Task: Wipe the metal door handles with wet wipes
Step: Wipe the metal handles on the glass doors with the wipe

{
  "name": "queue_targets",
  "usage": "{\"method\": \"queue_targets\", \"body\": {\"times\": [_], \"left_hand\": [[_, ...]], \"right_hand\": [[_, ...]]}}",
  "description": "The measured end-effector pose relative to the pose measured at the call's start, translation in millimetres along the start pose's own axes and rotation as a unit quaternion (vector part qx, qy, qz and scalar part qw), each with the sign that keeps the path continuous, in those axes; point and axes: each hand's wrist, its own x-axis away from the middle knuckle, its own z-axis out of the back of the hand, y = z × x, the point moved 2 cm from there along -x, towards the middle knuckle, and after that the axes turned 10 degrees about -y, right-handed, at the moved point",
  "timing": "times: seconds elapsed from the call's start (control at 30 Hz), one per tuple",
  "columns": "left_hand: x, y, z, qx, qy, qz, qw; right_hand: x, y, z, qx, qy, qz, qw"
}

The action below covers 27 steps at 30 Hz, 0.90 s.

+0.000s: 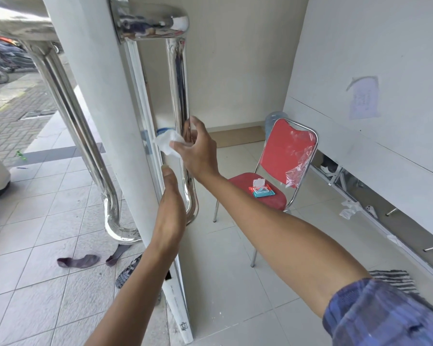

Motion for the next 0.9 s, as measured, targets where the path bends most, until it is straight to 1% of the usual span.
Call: {"method": "queue_targets", "body": {"times": [0.1, 0.3, 0.4, 0.5, 0.57, 0.67, 0.77, 0.9], "left_hand": [[1.6, 4.9, -3.5, 0.006, -0.011, -0.007, 1.0], [1.5, 14.6, -10.9, -0.007, -0.017, -0.045, 0.999], [-4.4, 14.2, -9.9, -0.011, 0.0, -0.045, 0.999], [-11.3, 17.6, -10.4, -0.004, 0.02, -0.042, 0.999], [-16.7, 24.7, -12.7, 0.018, 0.033, -0.049, 0.998], [-25.3, 37.8, -17.5, 0.057, 0.046, -0.065, 0.995], [-32.5, 46.5, -22.9, 0.075, 0.066, -0.074, 0.992], [-43.0, 42.9, -30.2, 0.079, 0.073, -0.078, 0.991]], "right_hand": [[3.2, -1.1, 2.3, -0.013, 0.014, 0.012, 1.0], [16.3, 24.5, -5.9, 0.045, -0.027, -0.025, 0.998], [10.7, 12.9, -3.2, 0.032, -0.023, -0.026, 0.999], [-1.2, -10.3, 8.0, -0.012, -0.027, -0.016, 0.999], [-7.6, -25.7, 17.8, -0.033, -0.045, -0.008, 0.998], [-14.5, -33.8, 26.6, -0.009, -0.078, 0.004, 0.997], [-17.0, -26.1, 28.6, 0.032, -0.122, -0.006, 0.992], [-17.5, -4.9, 24.3, 0.051, -0.168, -0.024, 0.984]]}}
